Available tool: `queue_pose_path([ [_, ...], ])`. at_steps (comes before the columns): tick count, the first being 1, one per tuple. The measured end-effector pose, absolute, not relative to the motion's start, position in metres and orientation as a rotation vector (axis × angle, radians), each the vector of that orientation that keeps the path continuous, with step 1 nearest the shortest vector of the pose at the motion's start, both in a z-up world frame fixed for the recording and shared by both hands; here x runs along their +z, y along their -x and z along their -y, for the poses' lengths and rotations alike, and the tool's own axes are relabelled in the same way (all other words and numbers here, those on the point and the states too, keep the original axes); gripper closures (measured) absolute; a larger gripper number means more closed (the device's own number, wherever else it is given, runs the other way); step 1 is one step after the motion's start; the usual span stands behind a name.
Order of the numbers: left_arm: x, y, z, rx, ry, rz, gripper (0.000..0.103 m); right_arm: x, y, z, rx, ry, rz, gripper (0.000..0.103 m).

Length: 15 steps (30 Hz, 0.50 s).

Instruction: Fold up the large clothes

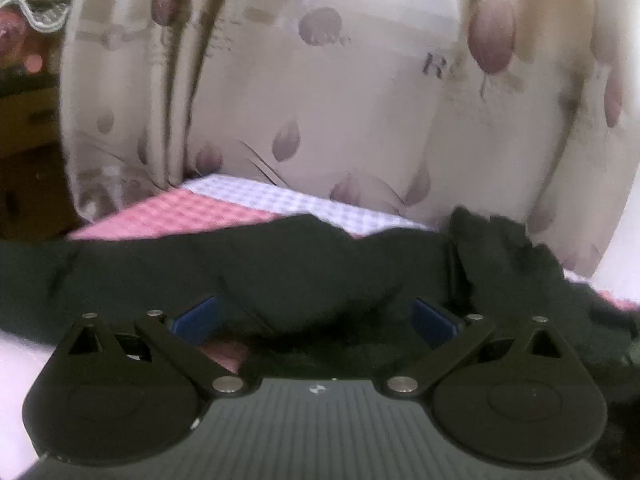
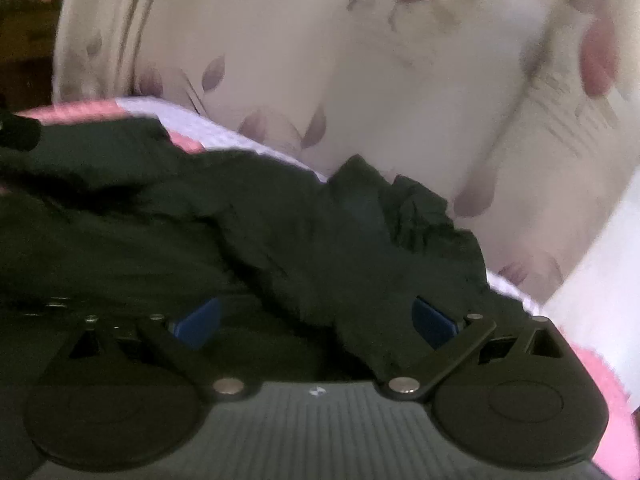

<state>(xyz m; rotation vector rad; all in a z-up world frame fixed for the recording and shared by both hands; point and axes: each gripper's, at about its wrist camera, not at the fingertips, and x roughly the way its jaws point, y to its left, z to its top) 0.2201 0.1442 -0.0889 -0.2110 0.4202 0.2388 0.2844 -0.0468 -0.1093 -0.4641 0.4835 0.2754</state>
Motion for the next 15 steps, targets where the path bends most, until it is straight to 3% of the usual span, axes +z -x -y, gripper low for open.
queue_pose_path([
  [4, -0.121, -0.226, -0.148, 0.225, 0.272, -0.5, 0.003, -0.128, -0.315, 0.033, 0.254, 0.554, -0.485, 0.005],
  [5, -0.123, -0.224, -0.153, 0.224, 0.295, -0.51, 0.003, -0.128, -0.323, 0.035, 0.264, 0.537, -0.494, 0.022],
  [6, -0.123, -0.221, -0.159, 0.234, 0.317, -0.499, 0.002, -0.127, -0.33, 0.038, 0.274, 0.509, -0.511, 0.06],
  [7, -0.123, -0.217, -0.162, 0.257, 0.341, -0.486, 0.001, -0.126, -0.338, 0.043, 0.275, 0.482, -0.542, 0.079],
  [8, -0.124, -0.214, -0.168, 0.269, 0.36, -0.481, 0.001, -0.124, -0.345, 0.049, 0.266, 0.47, -0.561, 0.089],
  [15, -0.127, -0.21, -0.176, 0.289, 0.45, -0.508, 0.001, -0.053, -0.327, 0.19, 0.087, 0.317, -0.354, 0.093],
])
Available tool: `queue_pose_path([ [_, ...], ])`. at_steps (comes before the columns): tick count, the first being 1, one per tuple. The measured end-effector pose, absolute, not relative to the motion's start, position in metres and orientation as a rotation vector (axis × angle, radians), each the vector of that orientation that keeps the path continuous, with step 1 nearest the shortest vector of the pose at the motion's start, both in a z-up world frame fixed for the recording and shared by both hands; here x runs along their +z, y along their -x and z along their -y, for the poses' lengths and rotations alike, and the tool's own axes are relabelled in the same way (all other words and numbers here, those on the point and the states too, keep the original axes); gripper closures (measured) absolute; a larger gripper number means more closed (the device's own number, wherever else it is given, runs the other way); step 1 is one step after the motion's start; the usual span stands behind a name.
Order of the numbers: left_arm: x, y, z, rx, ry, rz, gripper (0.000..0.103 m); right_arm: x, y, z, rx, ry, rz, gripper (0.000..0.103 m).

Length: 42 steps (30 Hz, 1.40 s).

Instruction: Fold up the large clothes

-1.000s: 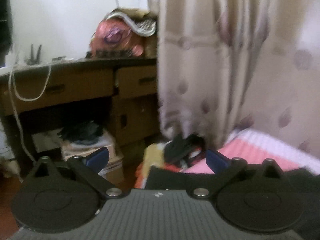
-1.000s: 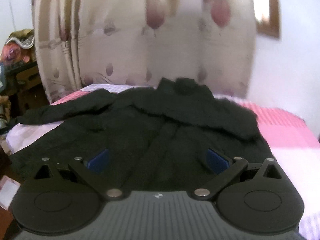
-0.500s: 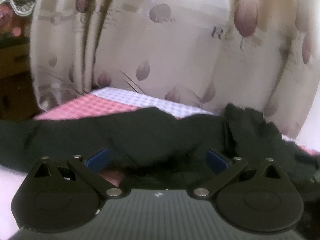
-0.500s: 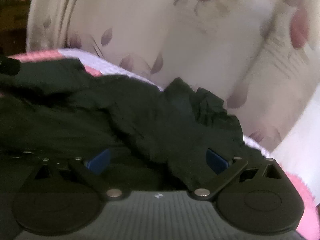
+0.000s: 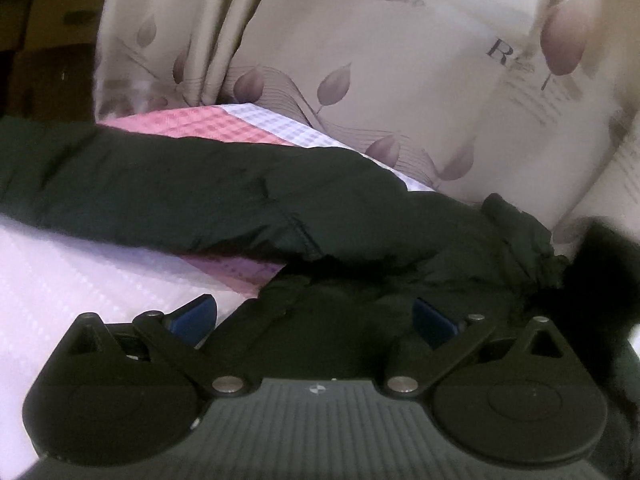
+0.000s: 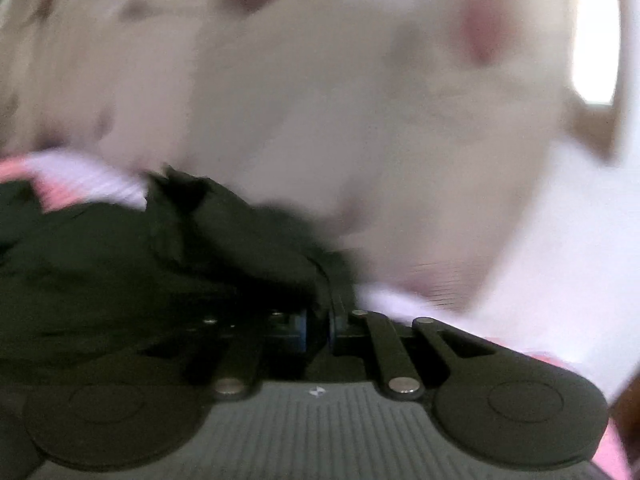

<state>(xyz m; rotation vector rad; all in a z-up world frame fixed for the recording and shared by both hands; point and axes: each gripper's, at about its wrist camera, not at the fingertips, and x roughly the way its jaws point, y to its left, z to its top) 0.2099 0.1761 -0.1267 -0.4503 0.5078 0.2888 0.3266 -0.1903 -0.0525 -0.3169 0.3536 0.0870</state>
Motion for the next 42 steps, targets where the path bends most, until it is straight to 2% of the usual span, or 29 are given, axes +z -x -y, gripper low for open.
queue_pose_path([
  [4, -0.124, -0.214, -0.175, 0.298, 0.431, -0.505, 0.0, -0.008, -0.297, 0.311, -0.133, 0.311, -0.286, 0.093],
  [8, -0.123, -0.218, -0.177, 0.307, 0.416, -0.508, 0.0, -0.004, -0.275, 0.422, -0.322, 0.264, -0.346, 0.093],
  [16, -0.121, -0.221, -0.169, 0.32, 0.37, -0.52, 0.0, -0.1, -0.244, 0.578, -0.536, -0.063, -0.582, 0.093],
  [20, -0.12, -0.225, -0.164, 0.305, 0.331, -0.54, 0.0, -0.133, -0.213, 0.607, -0.595, -0.242, -0.6, 0.077],
  [23, -0.11, -0.219, -0.16, 0.267, 0.282, -0.539, 0.001, -0.121, -0.171, 0.593, -0.586, -0.31, -0.503, 0.07],
  [25, -0.097, -0.203, -0.152, 0.229, 0.227, -0.492, 0.0, -0.103, -0.151, 0.57, -0.462, -0.324, -0.461, 0.052],
  [26, -0.088, -0.191, -0.147, 0.208, 0.181, -0.464, 0.0, -0.095, -0.131, 0.556, -0.363, -0.323, -0.454, 0.027],
  [27, -0.082, -0.18, -0.144, 0.192, 0.141, -0.445, 0.0, -0.089, -0.11, 0.544, -0.296, -0.316, -0.446, 0.008],
  [28, -0.075, -0.168, -0.142, 0.179, 0.101, -0.428, 0.0, -0.086, -0.088, 0.529, -0.215, -0.31, -0.438, 0.004],
  [35, -0.067, -0.083, -0.164, 0.124, 0.08, -0.474, 0.0, -0.105, -0.003, 0.46, 0.103, -0.419, -0.534, 0.003],
  [42, -0.089, -0.027, -0.212, 0.135, 0.242, -0.559, 0.0, -0.125, 0.013, 0.429, 0.152, -0.487, -0.571, 0.003],
])
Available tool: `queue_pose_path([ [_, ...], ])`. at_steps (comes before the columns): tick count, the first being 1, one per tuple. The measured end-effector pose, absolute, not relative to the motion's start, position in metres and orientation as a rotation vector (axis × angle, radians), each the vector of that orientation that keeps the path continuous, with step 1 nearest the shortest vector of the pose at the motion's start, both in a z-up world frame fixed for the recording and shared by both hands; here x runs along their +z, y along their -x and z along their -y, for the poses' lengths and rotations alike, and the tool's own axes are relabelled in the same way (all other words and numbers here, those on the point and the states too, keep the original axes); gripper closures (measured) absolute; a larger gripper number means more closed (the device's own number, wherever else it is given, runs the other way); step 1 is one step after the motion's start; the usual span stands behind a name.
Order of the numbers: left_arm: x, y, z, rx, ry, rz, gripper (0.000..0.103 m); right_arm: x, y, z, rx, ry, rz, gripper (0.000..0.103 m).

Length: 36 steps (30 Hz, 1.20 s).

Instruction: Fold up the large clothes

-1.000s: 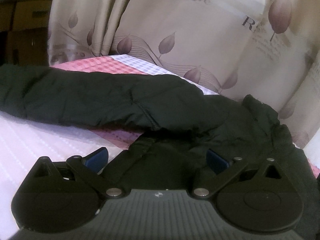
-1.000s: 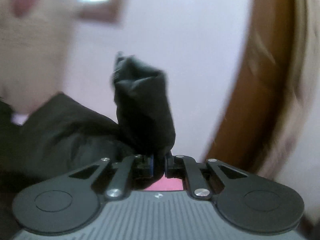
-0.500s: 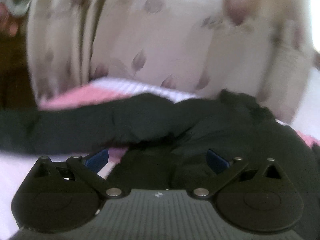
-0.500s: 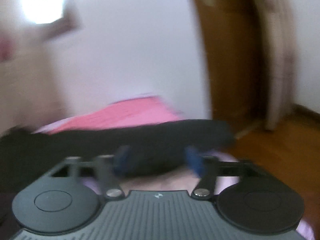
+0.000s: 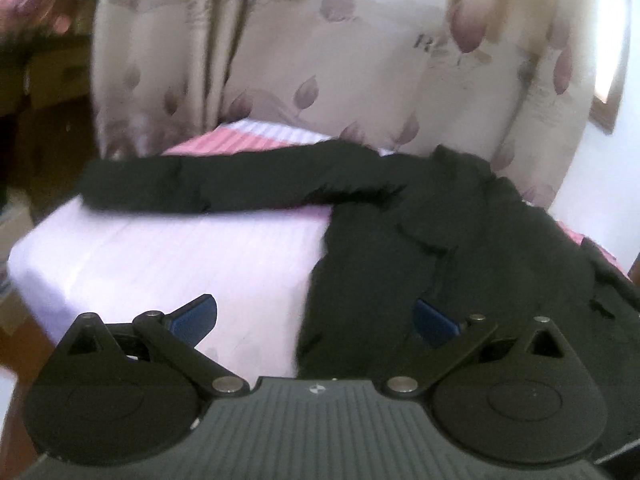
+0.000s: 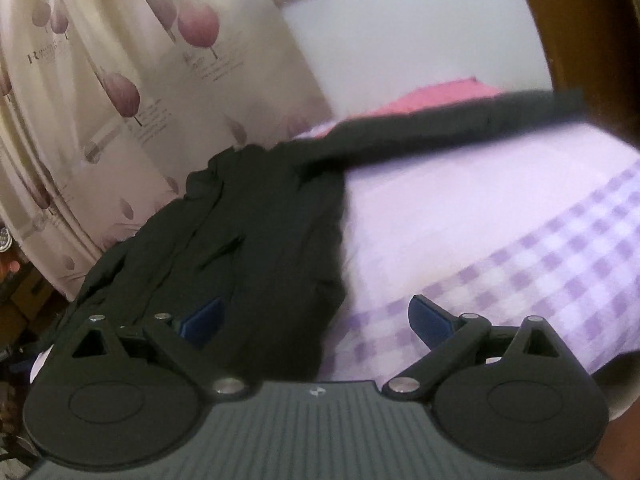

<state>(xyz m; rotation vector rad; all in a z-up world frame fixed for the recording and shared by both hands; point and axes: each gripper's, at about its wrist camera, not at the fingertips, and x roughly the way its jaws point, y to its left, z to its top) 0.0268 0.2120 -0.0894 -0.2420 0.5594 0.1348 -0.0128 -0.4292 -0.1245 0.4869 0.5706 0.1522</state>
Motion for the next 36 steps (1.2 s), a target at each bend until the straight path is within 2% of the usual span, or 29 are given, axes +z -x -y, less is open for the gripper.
queue_pose_path([
  [2, -0.097, -0.021, -0.218, 0.119, 0.277, -0.585, 0.0, -0.128, 0.005, 0.424, 0.163, -0.5, -0.578, 0.004],
  [4, -0.104, -0.022, -0.218, 0.086, 0.304, -0.612, 0.0, -0.129, 0.009, 0.422, 0.171, -0.504, -0.6, 0.018],
  [5, -0.107, -0.023, -0.218, 0.072, 0.312, -0.628, 0.001, -0.132, 0.007, 0.42, 0.173, -0.506, -0.616, 0.045],
  [6, -0.111, -0.025, -0.216, 0.05, 0.32, -0.64, 0.003, -0.135, 0.006, 0.415, 0.177, -0.508, -0.633, 0.06],
  [8, -0.116, -0.026, -0.211, 0.005, 0.309, -0.655, 0.012, -0.138, 0.006, 0.41, 0.174, -0.507, -0.638, 0.064],
  [9, -0.118, -0.026, -0.208, -0.01, 0.295, -0.659, 0.022, -0.138, 0.007, 0.408, 0.168, -0.495, -0.638, 0.067],
  [10, -0.119, -0.026, -0.204, -0.027, 0.274, -0.669, 0.037, -0.138, 0.008, 0.407, 0.169, -0.492, -0.639, 0.068],
  [11, -0.119, -0.026, -0.203, -0.044, 0.261, -0.67, 0.045, -0.137, 0.009, 0.407, 0.172, -0.497, -0.639, 0.071],
  [13, -0.118, -0.024, -0.202, -0.062, 0.251, -0.663, 0.067, -0.135, 0.012, 0.404, 0.174, -0.499, -0.639, 0.075],
  [15, -0.117, -0.023, -0.205, -0.09, 0.288, -0.661, 0.082, -0.132, 0.012, 0.404, 0.178, -0.505, -0.635, 0.081],
  [19, -0.106, -0.01, -0.207, -0.105, 0.302, -0.649, 0.086, -0.127, 0.022, 0.405, 0.194, -0.545, -0.643, 0.086],
  [24, -0.104, 0.001, -0.206, -0.12, 0.247, -0.681, 0.085, -0.133, 0.039, 0.411, 0.21, -0.599, -0.702, 0.086],
  [27, -0.093, 0.007, -0.202, -0.065, 0.151, -0.64, 0.068, -0.132, 0.043, 0.421, 0.217, -0.658, -0.703, 0.078],
  [28, -0.086, 0.009, -0.2, -0.049, 0.128, -0.618, 0.049, -0.129, 0.044, 0.425, 0.215, -0.675, -0.695, 0.074],
  [29, -0.078, 0.014, -0.2, -0.037, 0.113, -0.578, 0.037, -0.123, 0.046, 0.433, 0.197, -0.687, -0.672, 0.062],
  [30, -0.069, 0.017, -0.2, -0.031, 0.111, -0.534, 0.015, -0.116, 0.048, 0.444, 0.168, -0.702, -0.633, 0.041],
  [31, -0.06, 0.021, -0.199, -0.028, 0.113, -0.48, 0.001, -0.111, 0.05, 0.455, 0.149, -0.727, -0.588, 0.028],
  [32, -0.049, 0.023, -0.197, -0.028, 0.119, -0.425, 0.0, -0.105, 0.05, 0.47, 0.134, -0.765, -0.535, 0.018],
  [36, -0.028, -0.009, -0.181, -0.052, 0.173, -0.374, 0.0, -0.099, 0.021, 0.525, 0.06, -0.9, -0.441, 0.018],
])
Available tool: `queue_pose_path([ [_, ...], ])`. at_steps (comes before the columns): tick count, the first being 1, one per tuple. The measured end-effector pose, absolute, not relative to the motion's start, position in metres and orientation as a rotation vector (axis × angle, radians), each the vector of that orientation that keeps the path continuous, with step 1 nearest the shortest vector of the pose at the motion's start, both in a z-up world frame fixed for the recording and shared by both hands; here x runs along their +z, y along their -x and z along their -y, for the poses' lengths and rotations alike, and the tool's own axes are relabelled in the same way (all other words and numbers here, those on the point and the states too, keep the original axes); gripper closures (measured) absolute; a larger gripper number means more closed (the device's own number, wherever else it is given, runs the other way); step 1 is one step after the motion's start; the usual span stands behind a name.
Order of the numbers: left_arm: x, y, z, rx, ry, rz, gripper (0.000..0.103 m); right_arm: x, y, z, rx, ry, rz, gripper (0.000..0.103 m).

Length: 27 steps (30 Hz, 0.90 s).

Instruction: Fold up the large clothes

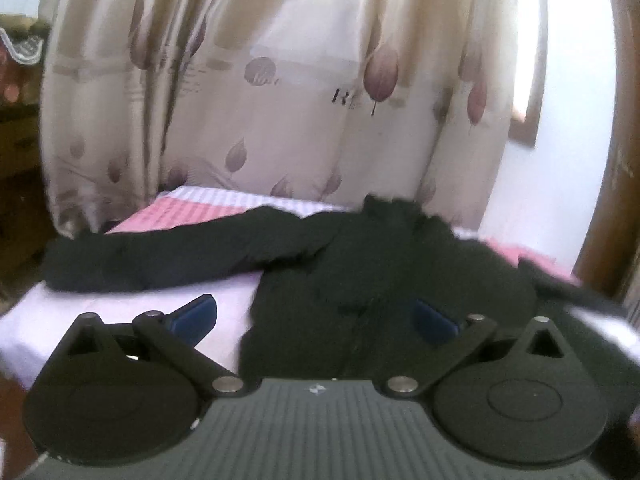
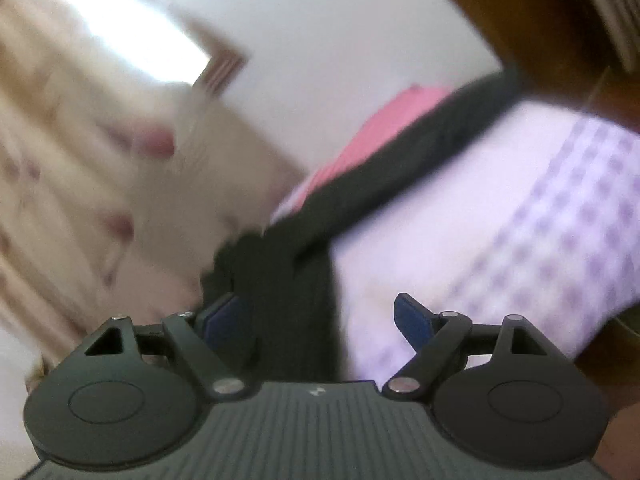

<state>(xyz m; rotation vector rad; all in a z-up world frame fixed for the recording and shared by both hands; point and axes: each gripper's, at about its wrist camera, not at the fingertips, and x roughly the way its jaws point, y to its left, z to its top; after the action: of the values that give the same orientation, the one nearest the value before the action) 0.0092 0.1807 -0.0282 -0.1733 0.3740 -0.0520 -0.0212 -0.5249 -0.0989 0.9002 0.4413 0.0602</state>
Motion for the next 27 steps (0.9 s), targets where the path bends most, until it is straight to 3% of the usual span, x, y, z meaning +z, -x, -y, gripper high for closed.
queue_pose_path([
  [6, -0.046, -0.103, -0.152, 0.0, 0.331, -0.353, 0.0, -0.127, -0.049, 0.602, -0.093, -1.085, -0.412, 0.018],
  [11, -0.067, -0.177, -0.121, 0.083, 0.277, -0.341, 0.001, -0.152, -0.097, 0.649, -0.222, -1.19, -0.399, 0.018],
  [16, -0.09, -0.218, -0.103, 0.132, 0.159, -0.339, 0.001, -0.158, -0.134, 0.667, -0.27, -1.158, -0.392, 0.02],
  [22, -0.106, -0.229, -0.115, 0.096, 0.231, -0.403, 0.0, -0.158, -0.163, 0.673, -0.343, -1.123, -0.38, 0.022],
  [23, -0.107, -0.229, -0.118, 0.084, 0.25, -0.399, 0.0, -0.158, -0.167, 0.673, -0.365, -1.1, -0.389, 0.03],
  [24, -0.108, -0.228, -0.121, 0.079, 0.266, -0.397, 0.0, -0.159, -0.172, 0.672, -0.382, -1.075, -0.408, 0.058],
  [26, -0.111, -0.23, -0.125, 0.086, 0.3, -0.409, 0.0, -0.167, -0.181, 0.675, -0.421, -1.057, -0.453, 0.092],
  [27, -0.112, -0.23, -0.126, 0.09, 0.316, -0.414, 0.0, -0.17, -0.184, 0.68, -0.43, -1.084, -0.453, 0.094],
])
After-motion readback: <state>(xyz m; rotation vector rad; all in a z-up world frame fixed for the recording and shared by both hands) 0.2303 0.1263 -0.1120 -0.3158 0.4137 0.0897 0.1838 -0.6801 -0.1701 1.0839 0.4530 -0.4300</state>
